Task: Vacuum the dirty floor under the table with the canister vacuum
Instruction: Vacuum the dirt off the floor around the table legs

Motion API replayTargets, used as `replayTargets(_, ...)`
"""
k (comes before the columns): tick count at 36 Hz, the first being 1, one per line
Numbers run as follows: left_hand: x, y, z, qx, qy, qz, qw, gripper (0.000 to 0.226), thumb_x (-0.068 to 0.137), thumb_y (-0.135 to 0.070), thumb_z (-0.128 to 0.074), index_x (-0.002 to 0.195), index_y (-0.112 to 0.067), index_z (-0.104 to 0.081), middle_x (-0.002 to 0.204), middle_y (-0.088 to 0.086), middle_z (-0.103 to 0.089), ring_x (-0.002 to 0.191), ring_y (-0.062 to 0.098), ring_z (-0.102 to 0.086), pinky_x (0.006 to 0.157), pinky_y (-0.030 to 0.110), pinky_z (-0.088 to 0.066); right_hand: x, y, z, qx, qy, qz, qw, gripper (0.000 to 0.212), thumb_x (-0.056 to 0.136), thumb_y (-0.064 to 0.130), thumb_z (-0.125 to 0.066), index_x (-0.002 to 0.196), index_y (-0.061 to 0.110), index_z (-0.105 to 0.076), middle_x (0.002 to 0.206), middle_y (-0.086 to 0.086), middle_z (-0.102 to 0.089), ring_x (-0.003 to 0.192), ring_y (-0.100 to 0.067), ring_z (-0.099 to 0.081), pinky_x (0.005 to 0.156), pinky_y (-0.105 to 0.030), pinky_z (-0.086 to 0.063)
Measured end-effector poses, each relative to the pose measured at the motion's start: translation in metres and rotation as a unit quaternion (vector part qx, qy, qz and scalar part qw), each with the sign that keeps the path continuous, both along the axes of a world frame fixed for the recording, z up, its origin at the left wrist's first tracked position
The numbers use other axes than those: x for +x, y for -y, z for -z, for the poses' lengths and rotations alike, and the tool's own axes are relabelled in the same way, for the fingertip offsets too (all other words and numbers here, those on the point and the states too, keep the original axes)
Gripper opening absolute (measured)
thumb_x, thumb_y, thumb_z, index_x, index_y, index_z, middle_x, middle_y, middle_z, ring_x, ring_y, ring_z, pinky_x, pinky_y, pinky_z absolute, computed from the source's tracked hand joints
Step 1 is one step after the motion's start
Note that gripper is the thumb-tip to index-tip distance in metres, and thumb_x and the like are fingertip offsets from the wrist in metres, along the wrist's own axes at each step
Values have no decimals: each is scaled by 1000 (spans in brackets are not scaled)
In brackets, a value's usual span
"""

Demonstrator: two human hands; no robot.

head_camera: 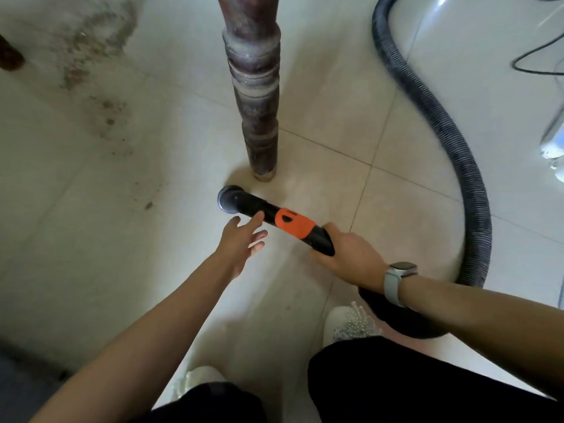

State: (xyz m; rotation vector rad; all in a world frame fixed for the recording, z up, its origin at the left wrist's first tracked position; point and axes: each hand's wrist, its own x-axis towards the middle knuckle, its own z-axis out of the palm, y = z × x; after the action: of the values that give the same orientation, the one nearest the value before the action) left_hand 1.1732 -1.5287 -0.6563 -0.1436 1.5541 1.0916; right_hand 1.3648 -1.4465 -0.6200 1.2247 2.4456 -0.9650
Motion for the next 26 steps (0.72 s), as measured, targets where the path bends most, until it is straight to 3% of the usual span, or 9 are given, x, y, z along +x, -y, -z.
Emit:
replayTargets(3, -5, -1, -2, -9, -46, 31, 998, 73, 93, -38, -59, 150, -13, -22, 138, 8, -50, 111, 20, -59, 84, 31, -49, -13, -6, 1, 1, -11, 28, 1000, 32, 94, 37, -55, 111, 11, -46, 87, -11, -61, 80, -34, -60, 59, -34, -36)
replayTargets(5, -11, 6, 2, -51, -141, 74, 986, 65, 96, -42, -51, 149, -14, -27, 144, 7, -43, 119, 23, -52, 97, 36, -46, -22, -7, -1, -25, -21, 31, 999, 29, 94, 35, -56, 108, 11, -45, 81, -6, -56, 74, -31, -57, 59, -33, -36)
replayTargets(8, -22, 27, 13, -148, -328, 161, 919, 61, 97, -43, -45, 149, -15, -28, 153, 7, -27, 138, 28, -29, 110, 46, -32, -32, -3, -2, -56, -22, 5, 998, 29, 93, 33, -57, 107, 11, -46, 80, -3, -54, 71, -24, -53, 61, -32, -38)
replayTargets(10, -29, 41, 20, -193, -396, 193, 877, 63, 97, -40, -45, 149, -12, -26, 154, 11, -25, 140, 30, -23, 112, 50, -25, -36, 6, -1, -61, -7, -30, 998, 31, 93, 33, -57, 110, 10, -47, 81, -4, -55, 71, -25, -54, 60, -32, -36)
replayTargets(15, -50, 69, 39, -265, -383, 251, 848, 67, 97, -39, -46, 150, -9, -18, 156, 14, -16, 141, 34, -18, 110, 51, -23, -40, 20, 3, -44, 3, -67, 997, 34, 94, 37, -55, 113, 10, -45, 87, -7, -59, 75, -27, -57, 59, -30, -34)
replayTargets(22, -60, 96, 52, -287, -358, 362, 811, 79, 94, -44, -51, 153, -19, -5, 160, 7, 5, 147, 28, 4, 113, 48, -21, -66, 15, 0, -55, -5, -48, 997, 31, 94, 36, -55, 108, 11, -44, 82, -3, -55, 75, -27, -58, 63, -34, -42)
replayTargets(26, -67, 109, 55, -288, -356, 403, 793, 81, 94, -45, -51, 154, -23, -1, 160, 4, 12, 147, 27, 13, 114, 48, -21, -75, 25, -1, -69, 0, -92, 993, 31, 93, 35, -56, 107, 10, -45, 80, -1, -53, 71, -24, -53, 59, -31, -37)
